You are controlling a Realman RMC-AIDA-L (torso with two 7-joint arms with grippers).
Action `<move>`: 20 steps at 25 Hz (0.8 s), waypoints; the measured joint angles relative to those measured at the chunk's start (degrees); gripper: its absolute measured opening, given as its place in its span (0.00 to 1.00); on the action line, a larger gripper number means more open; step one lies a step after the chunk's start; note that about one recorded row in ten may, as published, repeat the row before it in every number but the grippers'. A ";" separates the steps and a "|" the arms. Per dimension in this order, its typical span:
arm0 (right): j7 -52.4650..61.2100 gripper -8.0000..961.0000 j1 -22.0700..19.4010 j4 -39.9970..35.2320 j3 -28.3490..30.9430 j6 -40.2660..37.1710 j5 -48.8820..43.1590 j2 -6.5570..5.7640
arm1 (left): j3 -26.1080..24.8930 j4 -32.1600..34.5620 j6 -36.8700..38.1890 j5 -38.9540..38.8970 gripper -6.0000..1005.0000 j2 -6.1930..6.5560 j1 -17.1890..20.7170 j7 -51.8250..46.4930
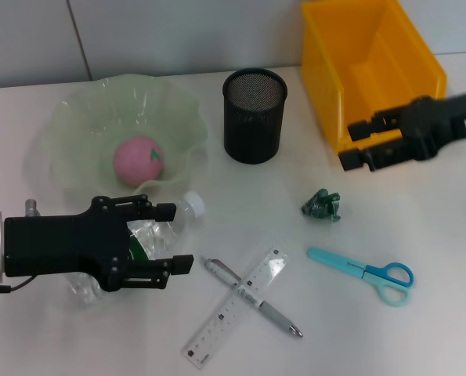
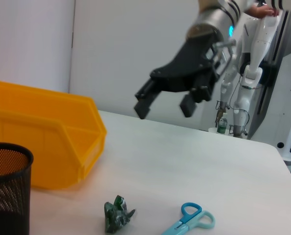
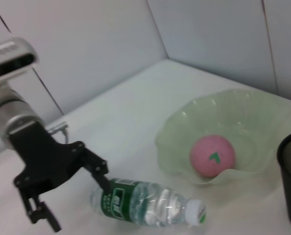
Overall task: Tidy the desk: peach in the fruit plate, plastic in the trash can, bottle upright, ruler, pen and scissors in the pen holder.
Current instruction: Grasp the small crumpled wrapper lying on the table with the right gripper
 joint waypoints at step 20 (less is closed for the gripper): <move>10.46 0.81 12.14 -1.24 -21.64 15.06 -24.09 4.24 | -0.14 -0.01 -1.35 -0.74 0.80 -0.04 -0.16 0.08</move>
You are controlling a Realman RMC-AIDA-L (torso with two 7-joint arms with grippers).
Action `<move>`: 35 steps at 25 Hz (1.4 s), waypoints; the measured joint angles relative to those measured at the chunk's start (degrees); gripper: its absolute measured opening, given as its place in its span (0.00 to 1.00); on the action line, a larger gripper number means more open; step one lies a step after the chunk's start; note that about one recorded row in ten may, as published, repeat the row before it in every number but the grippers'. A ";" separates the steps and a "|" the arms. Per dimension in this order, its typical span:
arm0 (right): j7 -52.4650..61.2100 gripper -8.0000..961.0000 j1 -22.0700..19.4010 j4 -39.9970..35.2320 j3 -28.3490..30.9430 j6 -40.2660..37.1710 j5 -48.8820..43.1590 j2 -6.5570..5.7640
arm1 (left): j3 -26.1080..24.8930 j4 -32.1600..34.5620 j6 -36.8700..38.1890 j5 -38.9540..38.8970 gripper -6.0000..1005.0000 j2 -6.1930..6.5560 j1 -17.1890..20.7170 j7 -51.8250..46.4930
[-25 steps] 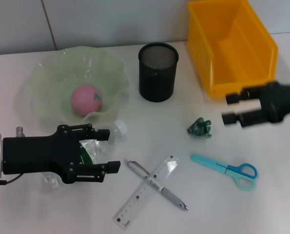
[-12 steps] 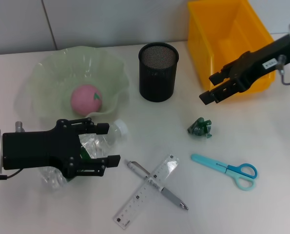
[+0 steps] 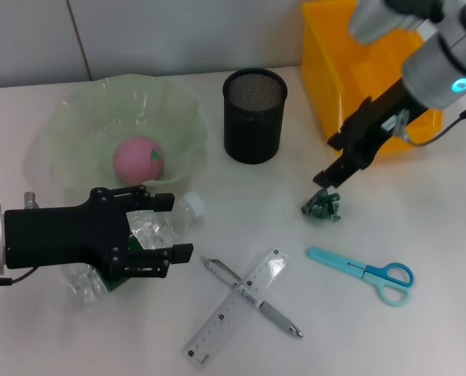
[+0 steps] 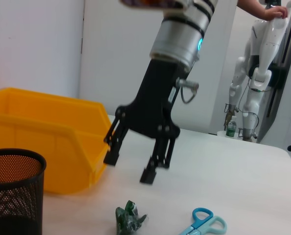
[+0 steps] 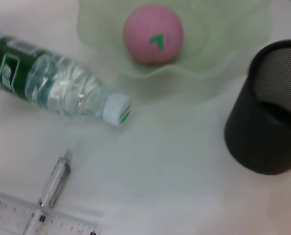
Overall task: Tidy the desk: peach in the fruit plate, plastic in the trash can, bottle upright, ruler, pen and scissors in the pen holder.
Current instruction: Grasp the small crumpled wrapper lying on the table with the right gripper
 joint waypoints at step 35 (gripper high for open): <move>-1.96 0.81 -1.57 11.83 -7.36 15.27 -0.46 2.49 | 0.00 -0.09 0.30 -0.08 0.78 -0.04 0.18 -0.38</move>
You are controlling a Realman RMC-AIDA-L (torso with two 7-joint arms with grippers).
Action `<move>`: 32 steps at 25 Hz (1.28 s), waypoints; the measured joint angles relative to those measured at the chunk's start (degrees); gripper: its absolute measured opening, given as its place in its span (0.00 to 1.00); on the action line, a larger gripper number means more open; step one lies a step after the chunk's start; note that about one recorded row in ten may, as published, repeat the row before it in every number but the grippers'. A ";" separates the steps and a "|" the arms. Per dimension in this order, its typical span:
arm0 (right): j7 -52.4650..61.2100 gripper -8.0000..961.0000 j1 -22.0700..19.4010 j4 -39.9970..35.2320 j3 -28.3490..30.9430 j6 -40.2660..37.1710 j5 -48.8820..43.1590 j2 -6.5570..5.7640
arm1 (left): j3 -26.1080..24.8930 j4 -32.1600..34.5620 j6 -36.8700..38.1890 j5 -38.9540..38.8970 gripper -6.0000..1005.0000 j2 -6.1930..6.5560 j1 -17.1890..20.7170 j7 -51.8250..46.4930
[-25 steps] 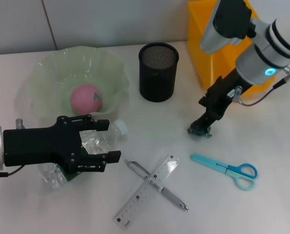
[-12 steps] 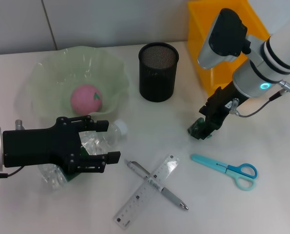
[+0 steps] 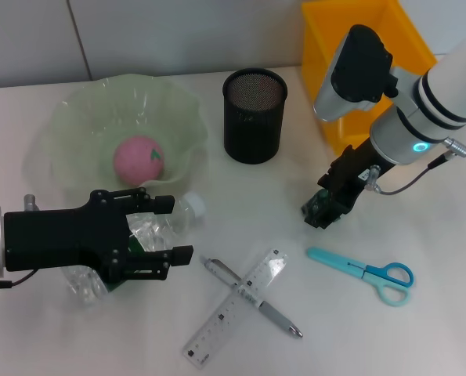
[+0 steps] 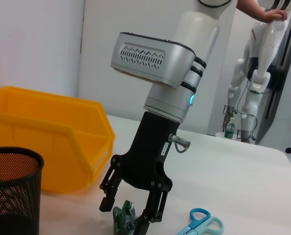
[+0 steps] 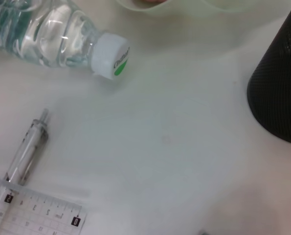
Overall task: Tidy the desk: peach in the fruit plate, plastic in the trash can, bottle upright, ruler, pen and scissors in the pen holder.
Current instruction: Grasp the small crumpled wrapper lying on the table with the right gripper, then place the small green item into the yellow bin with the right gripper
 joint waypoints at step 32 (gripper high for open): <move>1.49 0.22 -9.79 -30.18 17.35 -19.94 10.61 -0.18 | 0.06 -0.15 0.06 0.00 0.77 0.00 -0.40 -0.52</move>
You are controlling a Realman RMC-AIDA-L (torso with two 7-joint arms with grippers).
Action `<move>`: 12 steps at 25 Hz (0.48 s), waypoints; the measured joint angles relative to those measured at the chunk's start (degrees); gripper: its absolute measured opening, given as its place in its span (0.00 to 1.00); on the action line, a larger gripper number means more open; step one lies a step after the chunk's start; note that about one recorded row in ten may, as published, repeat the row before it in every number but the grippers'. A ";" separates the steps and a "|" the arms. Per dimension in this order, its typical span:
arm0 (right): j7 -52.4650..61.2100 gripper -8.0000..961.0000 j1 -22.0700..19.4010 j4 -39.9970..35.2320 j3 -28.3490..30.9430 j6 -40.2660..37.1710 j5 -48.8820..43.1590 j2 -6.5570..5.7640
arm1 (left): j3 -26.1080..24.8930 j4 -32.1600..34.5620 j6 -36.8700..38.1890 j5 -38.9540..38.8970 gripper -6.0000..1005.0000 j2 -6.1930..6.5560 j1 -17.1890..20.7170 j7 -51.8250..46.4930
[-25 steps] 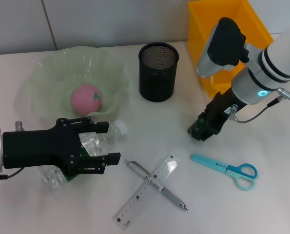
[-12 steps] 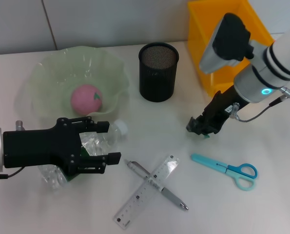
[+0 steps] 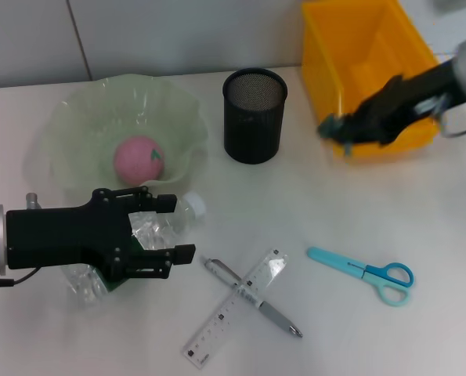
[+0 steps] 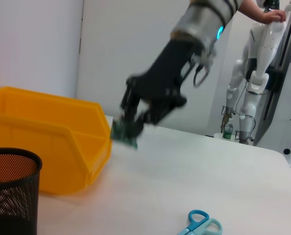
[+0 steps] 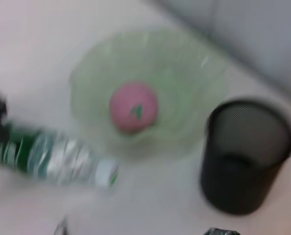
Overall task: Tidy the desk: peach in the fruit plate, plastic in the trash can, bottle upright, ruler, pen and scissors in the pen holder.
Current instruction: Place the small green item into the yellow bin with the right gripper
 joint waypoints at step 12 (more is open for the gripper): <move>0.03 0.22 -2.75 -4.71 11.06 10.81 3.44 -0.48 | 0.31 -0.03 0.07 0.00 0.76 0.00 0.03 0.00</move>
